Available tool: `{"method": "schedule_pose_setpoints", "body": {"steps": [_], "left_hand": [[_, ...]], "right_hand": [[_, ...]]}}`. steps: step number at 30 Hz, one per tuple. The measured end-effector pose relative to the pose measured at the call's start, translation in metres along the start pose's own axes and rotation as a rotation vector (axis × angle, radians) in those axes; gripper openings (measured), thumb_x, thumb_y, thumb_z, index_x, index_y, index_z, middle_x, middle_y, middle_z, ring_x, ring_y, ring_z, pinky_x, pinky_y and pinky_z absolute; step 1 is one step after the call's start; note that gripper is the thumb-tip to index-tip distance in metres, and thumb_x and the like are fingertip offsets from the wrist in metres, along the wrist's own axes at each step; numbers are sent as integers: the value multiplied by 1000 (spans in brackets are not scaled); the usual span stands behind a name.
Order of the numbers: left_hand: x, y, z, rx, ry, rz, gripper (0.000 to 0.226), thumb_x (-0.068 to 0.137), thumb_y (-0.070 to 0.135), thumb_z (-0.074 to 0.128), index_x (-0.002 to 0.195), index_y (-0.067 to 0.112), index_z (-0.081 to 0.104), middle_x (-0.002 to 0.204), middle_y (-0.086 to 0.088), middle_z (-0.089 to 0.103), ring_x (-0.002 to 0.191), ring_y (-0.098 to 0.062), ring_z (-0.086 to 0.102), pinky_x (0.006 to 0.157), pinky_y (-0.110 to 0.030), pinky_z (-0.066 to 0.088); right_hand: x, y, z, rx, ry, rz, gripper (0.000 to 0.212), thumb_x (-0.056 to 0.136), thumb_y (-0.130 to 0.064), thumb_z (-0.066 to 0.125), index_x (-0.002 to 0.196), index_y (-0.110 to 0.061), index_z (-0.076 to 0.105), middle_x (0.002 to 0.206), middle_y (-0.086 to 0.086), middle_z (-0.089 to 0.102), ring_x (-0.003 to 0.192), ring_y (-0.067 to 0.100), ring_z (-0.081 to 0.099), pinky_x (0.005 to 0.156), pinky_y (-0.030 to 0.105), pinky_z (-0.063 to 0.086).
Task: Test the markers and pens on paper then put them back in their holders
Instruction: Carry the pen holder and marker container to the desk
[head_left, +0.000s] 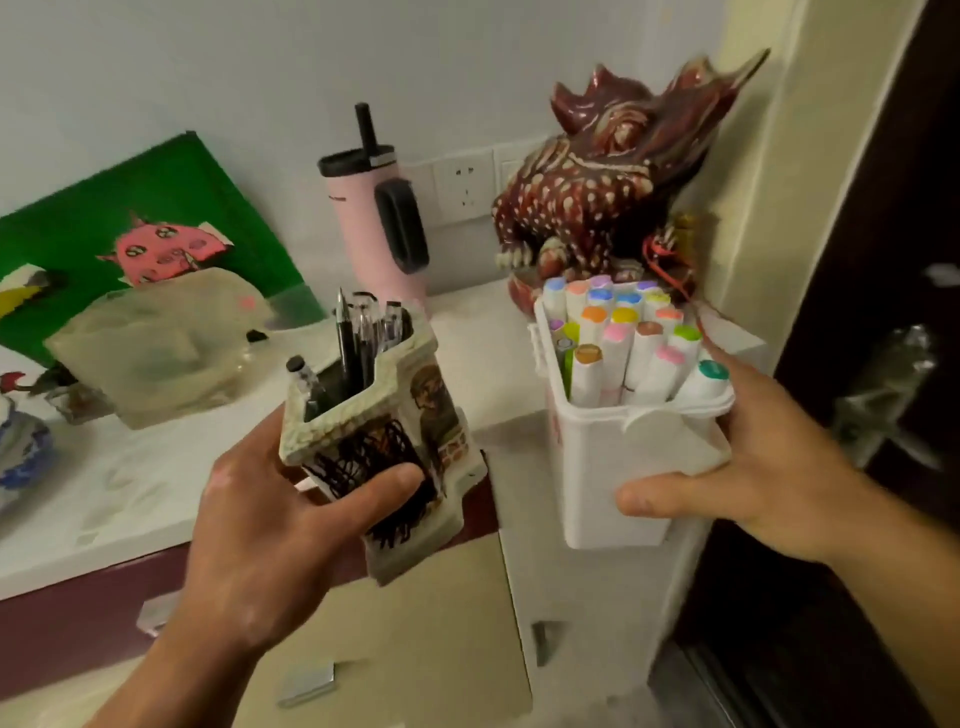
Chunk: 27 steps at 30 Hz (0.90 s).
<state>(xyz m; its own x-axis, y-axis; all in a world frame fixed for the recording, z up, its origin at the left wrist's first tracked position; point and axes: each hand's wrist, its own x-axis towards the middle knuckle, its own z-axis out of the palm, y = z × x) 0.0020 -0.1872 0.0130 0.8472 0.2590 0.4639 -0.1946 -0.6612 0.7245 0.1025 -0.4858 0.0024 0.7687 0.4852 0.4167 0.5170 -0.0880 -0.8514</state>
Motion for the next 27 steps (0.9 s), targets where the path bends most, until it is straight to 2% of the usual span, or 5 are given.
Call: {"method": "schedule_pose_setpoints", "body": {"steps": [3,10,17,21,27], "left_hand": [[-13,2,31,-85,-121,21,55,48,64,86,98,58,63,89,34,70,77,9,69,54,-14,55],[-41,-12,73,-156,-492,170,54,49,57,85,97,49,61,89,45,63,82,22,61,62,3,43],[-96,-52,94,-279,-846,285,63,52,48,82,110,35,63,83,49,60,80,26,58,61,7,37],[-157,-53,100,-292,-1065,357,55,60,24,93,106,32,64,85,33,69,79,18,63,61,3,42],[-282,-22,101,-317,-1364,542,68,58,28,95,119,33,64,93,28,68,86,19,62,66,5,41]], "right_hand": [[-54,1,-6,3,103,90,102,59,-35,96,148,-33,45,133,-16,66,118,4,65,83,14,55],[-174,-13,40,-69,427,311,111,64,-31,96,156,-32,33,143,-16,58,130,6,58,97,22,53],[-302,-44,173,-192,897,538,109,66,-29,94,155,-31,32,137,-29,58,124,-8,55,86,0,45],[-376,-80,249,-191,1136,681,105,66,-34,93,153,-36,33,137,-23,59,123,-1,58,85,8,51],[-493,-154,362,-260,1449,851,104,63,-44,93,149,-48,33,139,-23,58,125,3,58,91,15,54]]}}
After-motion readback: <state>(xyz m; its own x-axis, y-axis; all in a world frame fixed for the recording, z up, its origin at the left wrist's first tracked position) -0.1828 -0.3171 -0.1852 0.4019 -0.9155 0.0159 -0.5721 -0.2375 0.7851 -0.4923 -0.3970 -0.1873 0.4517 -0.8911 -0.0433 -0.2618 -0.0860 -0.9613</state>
